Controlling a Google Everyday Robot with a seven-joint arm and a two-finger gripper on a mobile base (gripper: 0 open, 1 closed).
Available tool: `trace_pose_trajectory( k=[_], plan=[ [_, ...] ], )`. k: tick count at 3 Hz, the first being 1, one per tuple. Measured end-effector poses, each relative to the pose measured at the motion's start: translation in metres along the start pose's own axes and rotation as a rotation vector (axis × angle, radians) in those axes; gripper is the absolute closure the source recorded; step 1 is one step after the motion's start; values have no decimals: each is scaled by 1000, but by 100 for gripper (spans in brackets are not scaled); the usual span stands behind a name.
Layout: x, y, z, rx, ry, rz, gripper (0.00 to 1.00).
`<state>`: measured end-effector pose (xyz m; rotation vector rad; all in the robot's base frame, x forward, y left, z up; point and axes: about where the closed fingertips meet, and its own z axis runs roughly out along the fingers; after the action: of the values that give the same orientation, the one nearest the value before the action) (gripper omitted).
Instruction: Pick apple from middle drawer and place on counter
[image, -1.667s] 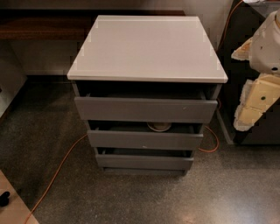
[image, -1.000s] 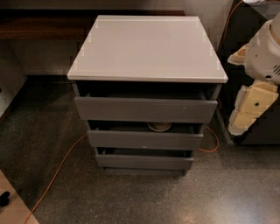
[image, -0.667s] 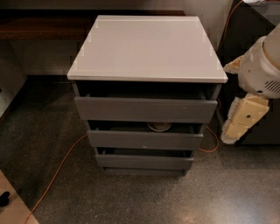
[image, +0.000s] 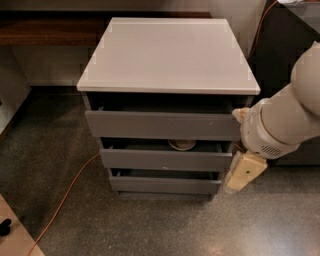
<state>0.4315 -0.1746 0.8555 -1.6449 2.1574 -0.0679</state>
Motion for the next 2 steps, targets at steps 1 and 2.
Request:
trace_pose_trajectory(
  k=[1, 2],
  plan=[
    [1, 14, 80, 13, -23, 10, 0],
    [1, 14, 80, 13, -23, 10, 0]
  ],
)
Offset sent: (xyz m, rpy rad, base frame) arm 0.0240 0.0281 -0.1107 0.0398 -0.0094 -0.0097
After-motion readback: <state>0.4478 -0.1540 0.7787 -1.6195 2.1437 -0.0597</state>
